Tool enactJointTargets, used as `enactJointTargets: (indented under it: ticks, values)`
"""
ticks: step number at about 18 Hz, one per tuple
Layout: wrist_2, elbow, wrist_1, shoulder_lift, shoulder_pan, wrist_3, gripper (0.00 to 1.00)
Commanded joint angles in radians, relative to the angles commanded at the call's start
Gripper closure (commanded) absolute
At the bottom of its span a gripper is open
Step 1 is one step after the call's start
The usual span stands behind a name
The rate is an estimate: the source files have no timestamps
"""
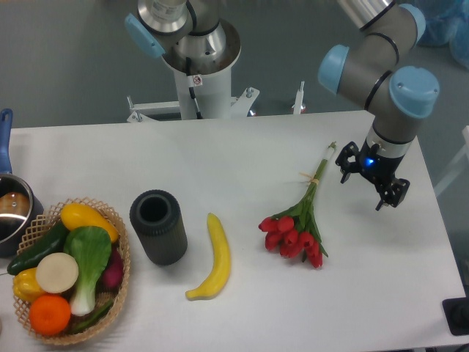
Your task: Pick up the flowers from the table
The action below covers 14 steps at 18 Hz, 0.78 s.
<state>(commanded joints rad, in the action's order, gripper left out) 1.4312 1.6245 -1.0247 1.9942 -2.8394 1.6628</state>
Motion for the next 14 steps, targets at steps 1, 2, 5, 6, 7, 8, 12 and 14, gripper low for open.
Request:
enactJointTargets:
  ticks: [1, 2, 5, 6, 7, 8, 12, 14]
  values:
    - [0.003, 0.0, 0.002, 0.0, 0.002, 0.003, 0.0]
    - [0.003, 0.0, 0.0, 0.002, 0.003, 0.0, 0.0]
    - [0.002, -0.002, 0.0, 0.005, 0.003, 0.002, 0.0]
    - [0.002, 0.003, 0.0, 0.0, 0.005, 0.0, 0.0]
    - [0.0, 0.008, 0.0, -0.003, 0.009, -0.002, 0.0]
    - [0.0, 0.008, -0.002, -0.005, 0.012, -0.006, 0.0]
    - [-0.024, 0.052, -0.002, -0.024, 0.018, -0.047, 0.0]
    - [-0.067, 0.064, 0.002, -0.031, 0.017, -0.118, 0.0]
